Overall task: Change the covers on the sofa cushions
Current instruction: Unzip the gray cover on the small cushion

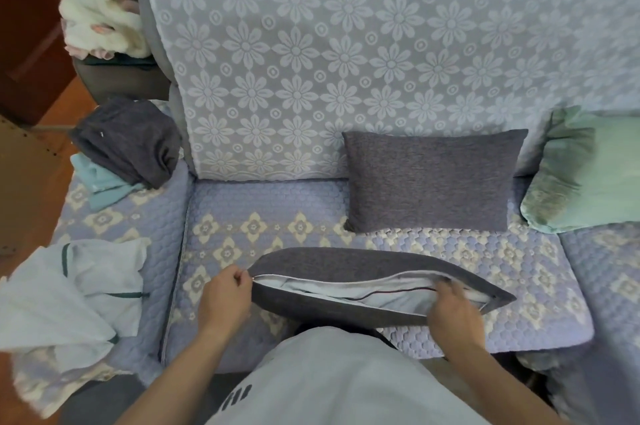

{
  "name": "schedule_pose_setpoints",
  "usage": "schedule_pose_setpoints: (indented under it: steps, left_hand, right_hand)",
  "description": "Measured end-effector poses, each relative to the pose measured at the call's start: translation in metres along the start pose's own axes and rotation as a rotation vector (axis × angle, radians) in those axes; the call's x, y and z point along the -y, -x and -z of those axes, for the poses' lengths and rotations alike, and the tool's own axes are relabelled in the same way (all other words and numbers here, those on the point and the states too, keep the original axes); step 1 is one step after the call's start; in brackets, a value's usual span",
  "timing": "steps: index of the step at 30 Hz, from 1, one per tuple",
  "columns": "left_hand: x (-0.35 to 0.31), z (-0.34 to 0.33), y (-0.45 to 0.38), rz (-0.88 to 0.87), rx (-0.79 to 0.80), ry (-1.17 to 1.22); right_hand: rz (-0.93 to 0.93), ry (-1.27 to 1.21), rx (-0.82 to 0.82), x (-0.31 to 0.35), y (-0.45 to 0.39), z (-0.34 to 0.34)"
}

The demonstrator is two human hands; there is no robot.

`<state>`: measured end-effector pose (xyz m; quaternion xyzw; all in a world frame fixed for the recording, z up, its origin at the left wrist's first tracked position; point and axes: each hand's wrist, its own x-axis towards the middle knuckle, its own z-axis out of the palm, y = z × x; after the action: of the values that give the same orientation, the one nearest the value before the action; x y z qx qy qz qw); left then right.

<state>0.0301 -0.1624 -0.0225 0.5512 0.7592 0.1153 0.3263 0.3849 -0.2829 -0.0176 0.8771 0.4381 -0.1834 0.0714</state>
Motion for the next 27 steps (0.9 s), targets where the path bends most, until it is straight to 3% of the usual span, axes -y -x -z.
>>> schedule_pose_setpoints:
  steps: [2,5,8,12,15,17,20,23,27]
  left_hand:
    - [-0.005,-0.002,-0.001,-0.040,0.034,-0.078]
    - [-0.030,-0.017,0.007,-0.191,0.105,-0.221]
    - [-0.064,-0.049,0.029,-0.457,0.139,-0.207]
    - [-0.117,-0.110,0.064,-0.815,0.359,-0.279]
    - [-0.157,-0.157,0.080,-0.971,0.465,-0.379]
    - [-0.178,-0.183,0.080,-0.953,0.433,-0.496]
    - [-0.195,-0.202,0.073,-0.865,0.279,-0.711]
    - [-0.202,-0.210,0.081,-0.786,0.280,-0.825]
    - [-0.209,-0.219,0.095,-0.710,0.349,-0.856]
  right_hand:
    - [-0.107,0.005,0.005,-0.026,-0.010,0.010]
    - [-0.097,0.082,0.024,-0.049,-0.026,0.018]
    - [-0.024,0.092,0.056,-0.053,-0.042,0.019]
    - [0.109,0.114,0.078,-0.056,-0.065,0.028]
    - [0.238,0.296,-0.013,-0.071,-0.071,0.036]
    - [0.297,0.428,-0.073,-0.090,-0.072,0.035]
    - [0.300,0.383,0.028,-0.109,-0.072,0.024]
    - [0.324,0.148,0.174,-0.120,-0.085,0.017]
    - [0.324,-0.336,0.135,-0.123,-0.103,0.021]
